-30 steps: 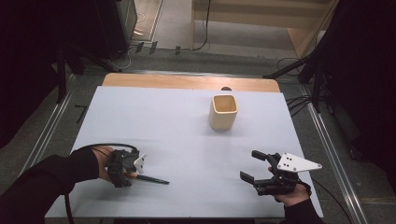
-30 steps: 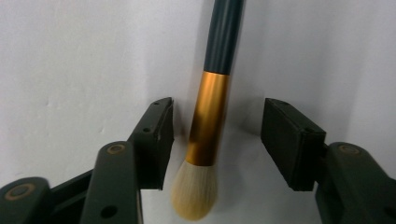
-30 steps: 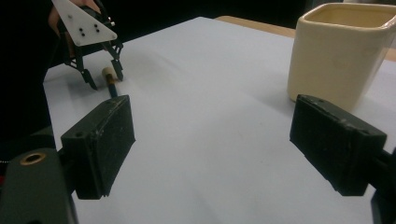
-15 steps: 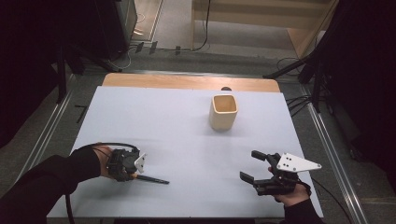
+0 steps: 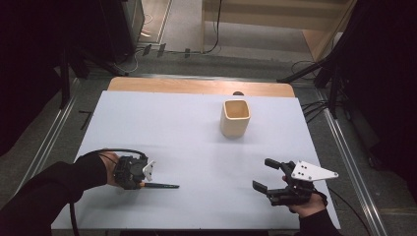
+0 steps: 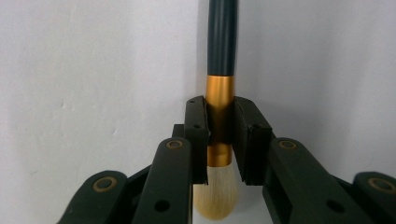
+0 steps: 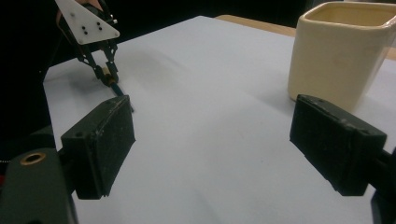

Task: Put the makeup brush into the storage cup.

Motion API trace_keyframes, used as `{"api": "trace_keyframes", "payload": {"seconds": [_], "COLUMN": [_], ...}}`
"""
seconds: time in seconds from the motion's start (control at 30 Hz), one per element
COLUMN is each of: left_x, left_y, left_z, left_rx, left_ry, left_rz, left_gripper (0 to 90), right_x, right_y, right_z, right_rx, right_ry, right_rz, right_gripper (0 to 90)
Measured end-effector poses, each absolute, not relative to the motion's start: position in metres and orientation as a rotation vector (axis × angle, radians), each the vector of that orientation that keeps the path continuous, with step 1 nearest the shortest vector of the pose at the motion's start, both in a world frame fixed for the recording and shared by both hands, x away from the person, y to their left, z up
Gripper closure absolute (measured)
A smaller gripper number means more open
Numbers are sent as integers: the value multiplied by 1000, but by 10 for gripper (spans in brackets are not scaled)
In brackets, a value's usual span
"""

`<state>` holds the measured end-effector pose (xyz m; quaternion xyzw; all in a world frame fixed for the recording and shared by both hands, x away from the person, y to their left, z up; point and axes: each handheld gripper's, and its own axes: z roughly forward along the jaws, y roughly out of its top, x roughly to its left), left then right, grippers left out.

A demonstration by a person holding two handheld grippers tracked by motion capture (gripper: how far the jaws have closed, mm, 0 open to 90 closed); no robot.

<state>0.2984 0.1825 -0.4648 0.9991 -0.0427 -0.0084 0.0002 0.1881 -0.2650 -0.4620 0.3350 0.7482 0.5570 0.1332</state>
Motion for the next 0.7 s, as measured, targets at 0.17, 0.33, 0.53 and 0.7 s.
{"api": "trace_keyframes", "payload": {"seconds": [0.17, 0.33, 0.53, 0.7], "left_x": [299, 303, 304, 307], "left_y": [180, 180, 184, 188], "left_z": [-459, -444, -432, -421], "left_rx": [3128, 3079, 3005, 2929], "left_ry": [-100, -44, 37, 118], "left_rz": [-102, -87, -72, -89], "left_gripper": [781, 781, 780, 780], "right_x": [188, 188, 189, 190], "right_y": [-265, -264, -264, -263], "right_z": [-462, -462, -463, -463], "right_rx": [974, 976, 974, 965], "right_ry": [2173, 2178, 2176, 2174], "right_rz": [1617, 1616, 1622, 1629], "right_gripper": [145, 145, 146, 146]}}
